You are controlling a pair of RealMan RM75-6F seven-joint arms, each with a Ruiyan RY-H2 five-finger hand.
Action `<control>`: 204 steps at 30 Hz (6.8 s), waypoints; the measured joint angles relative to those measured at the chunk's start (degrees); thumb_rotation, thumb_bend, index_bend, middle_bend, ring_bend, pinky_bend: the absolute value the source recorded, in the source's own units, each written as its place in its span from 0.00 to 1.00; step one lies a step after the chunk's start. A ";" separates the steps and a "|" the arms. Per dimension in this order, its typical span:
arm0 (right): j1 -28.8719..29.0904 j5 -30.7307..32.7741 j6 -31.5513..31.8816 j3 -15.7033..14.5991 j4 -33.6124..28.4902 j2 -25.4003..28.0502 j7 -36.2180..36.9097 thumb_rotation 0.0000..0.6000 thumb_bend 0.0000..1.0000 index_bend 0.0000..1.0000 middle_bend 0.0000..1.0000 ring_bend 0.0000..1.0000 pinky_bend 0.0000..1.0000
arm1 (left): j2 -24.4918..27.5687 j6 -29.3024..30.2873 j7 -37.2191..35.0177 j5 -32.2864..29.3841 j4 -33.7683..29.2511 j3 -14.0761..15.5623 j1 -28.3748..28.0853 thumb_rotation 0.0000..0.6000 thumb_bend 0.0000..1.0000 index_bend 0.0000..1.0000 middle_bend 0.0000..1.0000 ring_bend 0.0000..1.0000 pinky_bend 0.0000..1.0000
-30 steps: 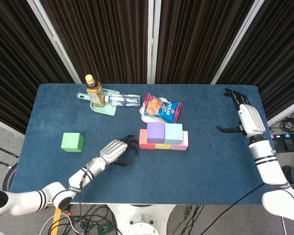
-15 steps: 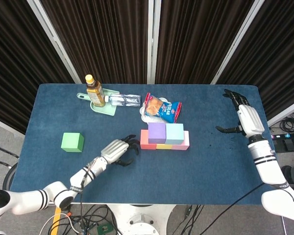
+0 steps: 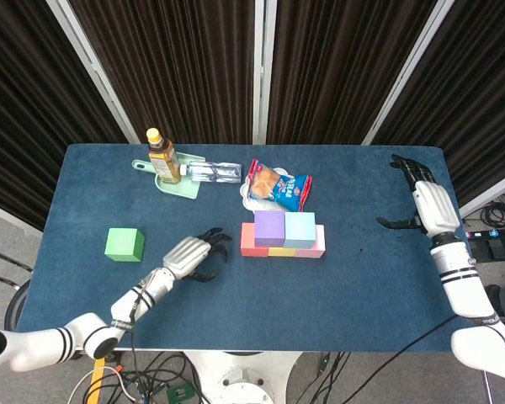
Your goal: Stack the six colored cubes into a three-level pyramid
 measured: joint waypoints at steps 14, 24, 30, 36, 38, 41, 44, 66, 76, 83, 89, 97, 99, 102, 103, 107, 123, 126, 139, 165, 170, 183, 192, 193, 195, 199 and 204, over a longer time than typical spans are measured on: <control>3.88 5.57 -5.28 -2.83 9.48 -10.20 -12.54 1.00 0.02 0.00 0.06 0.00 0.00 | 10.00 14.04 7.87 -4.32 -5.64 -3.06 8.54 1.00 0.26 0.20 0.12 0.01 0.27; 7.14 7.49 -7.56 -3.10 17.28 -20.07 -15.28 1.00 0.02 0.00 0.00 0.00 0.00 | 14.45 19.40 8.83 -4.25 -6.27 -3.47 13.31 1.00 0.18 0.12 0.12 0.01 0.27; 8.40 6.70 -7.71 -2.74 20.68 -24.39 -14.94 1.00 0.02 0.00 0.00 0.00 0.00 | 15.11 19.43 8.04 -4.33 -6.32 -3.70 14.01 1.00 0.18 0.11 0.12 0.01 0.26; 9.09 5.85 -8.17 -2.32 22.80 -26.53 -13.97 1.00 0.02 0.00 0.00 0.00 0.00 | 15.43 18.99 6.75 -3.83 -5.55 -3.30 14.74 1.00 0.18 0.11 0.12 0.01 0.26; 9.28 5.72 -8.40 -2.21 23.09 -26.88 -13.93 1.00 0.02 0.00 0.00 0.00 0.00 | 15.34 18.83 6.56 -3.69 -5.33 -3.30 14.83 1.00 0.18 0.11 0.12 0.01 0.26; 9.54 5.63 -8.79 -2.17 23.61 -27.51 -13.97 1.00 0.02 0.00 0.00 0.00 0.00 | 15.30 18.71 6.52 -3.50 -5.29 -3.29 14.95 1.00 0.18 0.11 0.12 0.01 0.26; 9.85 5.56 -9.20 -2.07 24.18 -28.15 -14.00 1.00 0.02 0.00 0.00 0.00 0.00 | 15.34 18.46 6.58 -3.42 -5.31 -3.38 14.98 1.00 0.18 0.11 0.12 0.01 0.26; 10.25 4.49 -10.05 -1.42 24.31 -28.33 -13.08 1.00 0.02 0.00 0.00 0.00 0.00 | 15.63 17.25 5.61 -2.80 -5.43 -3.35 15.59 1.00 0.18 0.11 0.12 0.01 0.26; 9.76 4.28 -9.54 -0.03 16.92 -22.90 -12.50 1.00 0.02 0.00 0.01 0.00 0.00 | 15.93 16.08 3.66 -3.33 -6.29 -3.48 15.81 1.00 0.18 0.11 0.12 0.01 0.26; 9.32 5.84 -9.26 0.94 7.88 -15.35 -15.74 1.00 0.02 0.00 0.02 0.00 0.00 | 15.33 15.02 3.28 -2.83 -6.36 -3.29 15.28 1.00 0.18 0.11 0.12 0.01 0.26; 9.13 9.24 -9.26 0.10 2.17 -10.85 -21.15 1.00 0.02 0.00 0.03 0.00 0.00 | 15.42 14.70 3.52 -2.63 -6.70 -3.11 15.24 1.00 0.18 0.11 0.12 0.01 0.26; 9.71 11.69 -8.83 -1.28 5.10 -12.94 -23.42 1.00 0.03 0.00 0.01 0.00 0.00 | 15.44 14.30 3.39 -2.55 -6.69 -2.71 15.44 1.00 0.18 0.11 0.12 0.01 0.26; 10.08 12.16 -8.97 -1.59 7.22 -14.22 -23.83 1.00 0.03 0.00 0.01 0.00 0.00 | 15.40 14.19 3.17 -2.54 -6.46 -2.69 15.44 1.00 0.18 0.11 0.12 0.01 0.26; 10.71 13.01 -9.56 -2.05 10.75 -16.46 -24.31 1.00 0.04 0.00 0.00 0.00 0.00 | 15.36 14.17 2.73 -2.44 -6.10 -2.67 15.48 1.00 0.18 0.11 0.12 0.01 0.26; 10.91 13.24 -9.81 -2.20 11.81 -17.12 -24.45 1.00 0.04 0.00 0.00 0.00 0.00 | 15.36 14.18 2.55 -2.39 -6.02 -2.66 15.50 1.00 0.18 0.11 0.12 0.01 0.26; 11.76 13.99 -10.62 -3.20 16.17 -19.73 -26.03 1.00 0.05 0.00 0.00 0.00 0.00 | 15.40 14.16 1.83 -2.00 -5.68 -2.63 15.49 1.00 0.18 0.11 0.12 0.01 0.26; 13.44 13.73 -12.99 -3.85 22.74 -26.19 -25.80 1.00 0.05 0.00 0.00 0.00 0.00 | 15.23 14.27 1.45 -1.86 -4.91 -2.41 15.81 1.00 0.18 0.11 0.12 0.01 0.26; 13.76 13.44 -13.23 -3.69 23.05 -26.85 -25.64 1.00 0.05 0.00 0.00 0.00 0.00 | 15.25 14.28 1.37 -1.69 -4.86 -2.34 15.83 1.00 0.18 0.11 0.12 0.01 0.26; 14.69 13.23 -13.74 -3.19 22.73 -28.00 -26.05 1.00 0.05 0.00 0.00 0.00 0.00 | 15.31 14.14 0.94 -1.39 -4.63 -2.17 15.89 1.00 0.18 0.11 0.12 0.01 0.26; 13.63 12.29 -12.80 -3.18 21.20 -27.09 -25.09 1.00 0.05 0.00 0.00 0.00 0.00 | 15.18 13.67 1.20 -1.12 -4.79 -1.87 15.78 1.00 0.18 0.11 0.12 0.01 0.26; 13.24 12.31 -12.63 -3.04 19.63 -25.74 -24.87 1.00 0.05 0.00 0.00 0.00 0.00 | 15.07 13.56 1.32 -1.20 -4.81 -1.96 15.67 1.00 0.18 0.11 0.12 0.01 0.26; 13.27 17.26 -15.79 -3.23 1.16 -9.24 -28.55 1.00 0.03 0.00 0.03 0.00 0.00 | 15.57 13.13 1.40 -0.97 -6.10 -2.10 15.22 1.00 0.18 0.11 0.12 0.01 0.26; 14.25 18.56 -15.10 -3.22 -4.21 -7.81 -27.68 1.00 0.03 0.00 0.07 0.00 0.00 | 15.78 13.38 1.73 -1.23 -6.72 -2.16 15.36 1.00 0.18 0.11 0.12 0.01 0.26; 14.29 18.13 -14.82 -3.18 -3.83 -8.54 -27.23 1.00 0.03 0.00 0.08 0.00 0.00 | 15.81 13.36 1.65 -1.28 -6.69 -2.14 15.39 1.00 0.18 0.11 0.12 0.01 0.26; 14.47 17.26 -14.57 -3.11 -2.78 -10.16 -25.92 1.00 0.03 0.00 0.09 0.00 0.00 | 15.86 13.32 1.43 -1.34 -6.56 -2.07 15.47 1.00 0.18 0.11 0.12 0.01 0.26; 15.03 16.00 -15.01 -3.09 -1.22 -11.94 -24.01 1.00 0.03 0.00 0.10 0.00 0.00 | 16.02 13.29 0.99 -1.31 -6.37 -2.01 15.56 1.00 0.18 0.11 0.12 0.01 0.26; 15.23 14.42 -14.86 -2.71 -1.10 -12.60 -22.05 1.00 0.03 0.00 0.12 0.00 0.00 | 16.35 13.58 0.65 -1.09 -6.43 -1.98 15.72 1.00 0.18 0.11 0.12 0.01 0.26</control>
